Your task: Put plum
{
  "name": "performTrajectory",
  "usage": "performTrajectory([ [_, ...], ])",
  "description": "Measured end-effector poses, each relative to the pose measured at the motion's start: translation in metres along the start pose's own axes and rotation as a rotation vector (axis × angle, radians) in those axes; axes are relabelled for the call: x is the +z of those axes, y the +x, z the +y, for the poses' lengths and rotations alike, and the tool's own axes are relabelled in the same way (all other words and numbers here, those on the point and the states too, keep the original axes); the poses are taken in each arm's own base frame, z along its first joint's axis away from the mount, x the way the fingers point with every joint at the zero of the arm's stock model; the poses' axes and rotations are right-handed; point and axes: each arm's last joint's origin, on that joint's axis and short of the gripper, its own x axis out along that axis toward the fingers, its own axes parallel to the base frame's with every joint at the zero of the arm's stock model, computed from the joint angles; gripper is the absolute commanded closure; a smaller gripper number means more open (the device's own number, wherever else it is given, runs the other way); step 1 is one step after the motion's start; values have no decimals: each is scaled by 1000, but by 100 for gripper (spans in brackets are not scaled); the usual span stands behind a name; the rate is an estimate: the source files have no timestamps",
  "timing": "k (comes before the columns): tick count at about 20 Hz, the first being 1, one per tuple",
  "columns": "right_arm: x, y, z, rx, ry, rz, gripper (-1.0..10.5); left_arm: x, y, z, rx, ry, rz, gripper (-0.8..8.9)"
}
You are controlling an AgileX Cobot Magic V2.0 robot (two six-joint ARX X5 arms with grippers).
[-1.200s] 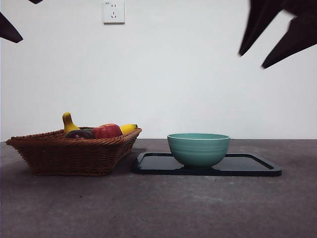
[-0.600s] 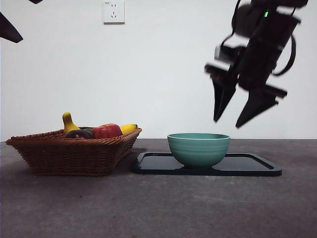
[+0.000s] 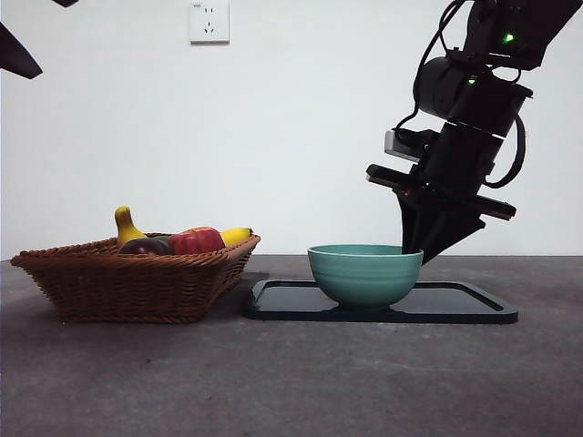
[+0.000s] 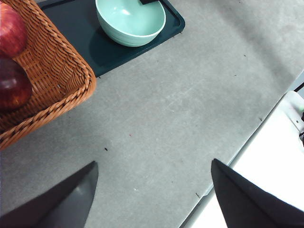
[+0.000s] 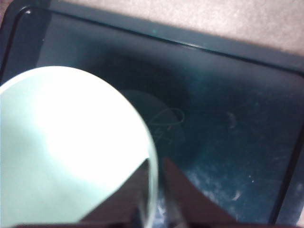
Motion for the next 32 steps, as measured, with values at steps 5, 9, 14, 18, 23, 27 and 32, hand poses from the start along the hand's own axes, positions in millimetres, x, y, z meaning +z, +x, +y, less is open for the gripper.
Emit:
performTrajectory([
  [5, 1, -1, 0, 1, -5, -15, 938, 0, 0, 0, 0, 0, 0, 439],
  [9, 4, -45, 11, 12, -25, -96, 939, 0, 0, 0, 0, 0, 0, 439],
  [14, -14, -111, 31, 22, -87, -109, 939, 0, 0, 0, 0, 0, 0, 439],
  [18, -35, -155, 54, 64, -164, -179, 938, 0, 0, 0, 0, 0, 0, 439],
  [23, -75, -141, 66, 60, -233, -138, 938, 0, 0, 0, 0, 0, 0, 439],
  [27, -105, -101, 67, 81, -270, -77, 938, 0, 0, 0, 0, 0, 0, 439],
  [32, -122, -69, 64, 94, -264, -56, 938, 0, 0, 0, 0, 0, 0, 439],
])
